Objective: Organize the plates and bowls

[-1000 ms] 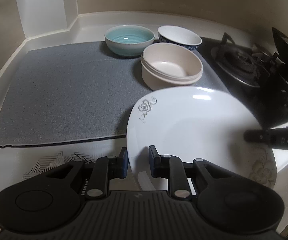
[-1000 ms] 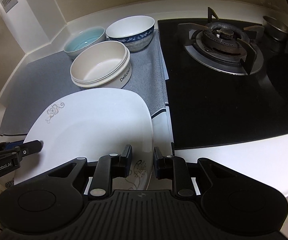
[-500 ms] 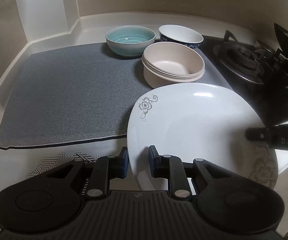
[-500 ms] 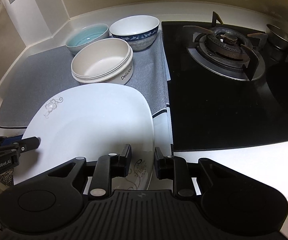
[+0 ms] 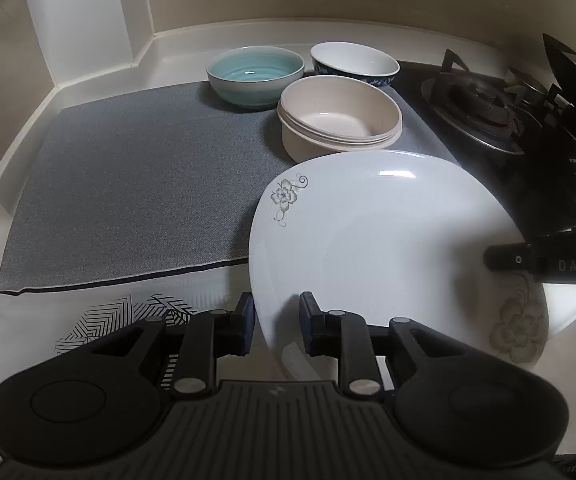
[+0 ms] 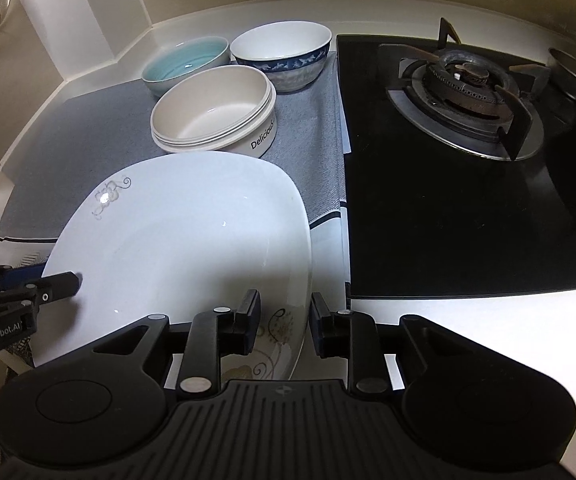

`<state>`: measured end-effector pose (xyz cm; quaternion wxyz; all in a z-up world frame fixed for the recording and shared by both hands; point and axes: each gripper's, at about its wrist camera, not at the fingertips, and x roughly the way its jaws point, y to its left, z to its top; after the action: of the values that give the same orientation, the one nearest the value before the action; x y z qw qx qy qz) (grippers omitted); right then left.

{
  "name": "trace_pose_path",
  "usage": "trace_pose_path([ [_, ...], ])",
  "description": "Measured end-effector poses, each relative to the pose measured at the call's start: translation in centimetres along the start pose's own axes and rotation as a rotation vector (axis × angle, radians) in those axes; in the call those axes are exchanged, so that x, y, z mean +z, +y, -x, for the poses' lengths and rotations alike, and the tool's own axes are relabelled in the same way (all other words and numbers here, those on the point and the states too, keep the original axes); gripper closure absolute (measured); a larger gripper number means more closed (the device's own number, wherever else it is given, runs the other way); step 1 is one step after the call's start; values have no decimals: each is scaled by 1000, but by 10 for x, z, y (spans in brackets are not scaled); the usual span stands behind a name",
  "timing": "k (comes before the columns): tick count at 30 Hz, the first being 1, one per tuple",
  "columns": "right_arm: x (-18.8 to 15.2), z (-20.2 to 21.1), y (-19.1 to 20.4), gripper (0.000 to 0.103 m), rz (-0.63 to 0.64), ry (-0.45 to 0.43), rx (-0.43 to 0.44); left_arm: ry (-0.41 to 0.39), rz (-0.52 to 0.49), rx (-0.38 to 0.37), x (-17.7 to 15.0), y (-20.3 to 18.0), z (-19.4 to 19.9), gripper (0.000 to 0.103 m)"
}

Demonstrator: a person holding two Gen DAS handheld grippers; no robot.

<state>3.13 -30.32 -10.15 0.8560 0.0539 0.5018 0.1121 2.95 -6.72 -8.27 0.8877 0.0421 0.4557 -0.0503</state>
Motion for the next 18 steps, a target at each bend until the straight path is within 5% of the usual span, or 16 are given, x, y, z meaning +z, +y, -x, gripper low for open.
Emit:
trace_pose_path([
  [10,1,0,-6,76,15,4,37,0,21,12,0,-1,1,77],
  [18,5,-7,-15,69,-11,42,98,63,243,-44,-1,17,-4,67],
])
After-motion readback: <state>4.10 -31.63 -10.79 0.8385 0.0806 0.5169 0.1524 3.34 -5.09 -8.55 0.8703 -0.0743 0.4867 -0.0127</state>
